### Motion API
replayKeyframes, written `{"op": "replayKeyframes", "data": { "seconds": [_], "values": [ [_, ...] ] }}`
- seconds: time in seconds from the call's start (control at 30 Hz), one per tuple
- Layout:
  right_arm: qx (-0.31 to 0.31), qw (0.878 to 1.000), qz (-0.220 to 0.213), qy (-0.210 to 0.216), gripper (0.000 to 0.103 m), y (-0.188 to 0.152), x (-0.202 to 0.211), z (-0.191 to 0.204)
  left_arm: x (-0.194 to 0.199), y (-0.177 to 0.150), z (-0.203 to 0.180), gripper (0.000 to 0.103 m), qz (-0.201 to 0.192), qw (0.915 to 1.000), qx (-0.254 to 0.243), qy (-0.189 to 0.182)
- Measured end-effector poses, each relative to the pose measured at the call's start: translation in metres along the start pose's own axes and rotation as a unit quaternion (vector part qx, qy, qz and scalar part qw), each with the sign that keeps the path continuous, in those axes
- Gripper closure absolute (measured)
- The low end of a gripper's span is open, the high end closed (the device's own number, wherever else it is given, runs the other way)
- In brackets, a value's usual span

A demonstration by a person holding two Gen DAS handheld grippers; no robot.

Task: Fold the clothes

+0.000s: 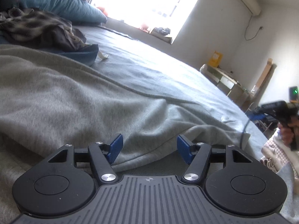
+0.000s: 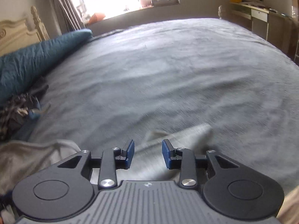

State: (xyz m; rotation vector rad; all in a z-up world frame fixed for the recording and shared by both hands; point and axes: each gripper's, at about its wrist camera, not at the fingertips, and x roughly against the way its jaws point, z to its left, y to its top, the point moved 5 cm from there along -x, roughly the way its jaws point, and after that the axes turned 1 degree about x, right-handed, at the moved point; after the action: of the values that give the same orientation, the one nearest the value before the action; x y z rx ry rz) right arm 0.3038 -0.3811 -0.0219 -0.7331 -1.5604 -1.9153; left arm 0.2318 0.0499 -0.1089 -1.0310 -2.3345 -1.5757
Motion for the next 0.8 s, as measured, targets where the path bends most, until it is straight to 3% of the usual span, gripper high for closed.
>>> {"op": "replayKeyframes", "data": {
  "seconds": [0.07,0.2,0.33,0.5,0.6,0.8],
  "values": [
    [0.013,1.000,0.006,-0.022,0.067,-0.007,0.001,-0.006,-0.001,-0.001,0.000,0.039,0.002,1.0000,-0.001,0.003],
    [-0.020,0.998,0.009,-0.057,0.064,0.001,-0.006,-0.032,-0.002,-0.002,0.000,0.039,0.003,1.0000,0.000,0.004],
    [-0.121,0.991,0.030,-0.050,0.060,0.014,-0.029,-0.070,-0.004,-0.003,0.001,0.039,0.006,1.0000,0.000,0.003],
    [-0.167,0.983,0.065,-0.033,0.056,0.015,-0.069,-0.086,-0.006,-0.002,0.003,0.039,0.007,1.0000,0.004,-0.001],
    [-0.142,0.988,0.053,-0.024,0.092,0.016,-0.073,-0.076,-0.006,-0.003,0.003,0.039,0.007,1.0000,0.006,-0.004],
    [-0.117,0.989,-0.067,-0.062,0.095,0.031,0.005,-0.056,-0.007,-0.002,0.004,0.039,0.006,0.9999,0.008,-0.005]
  ]
}}
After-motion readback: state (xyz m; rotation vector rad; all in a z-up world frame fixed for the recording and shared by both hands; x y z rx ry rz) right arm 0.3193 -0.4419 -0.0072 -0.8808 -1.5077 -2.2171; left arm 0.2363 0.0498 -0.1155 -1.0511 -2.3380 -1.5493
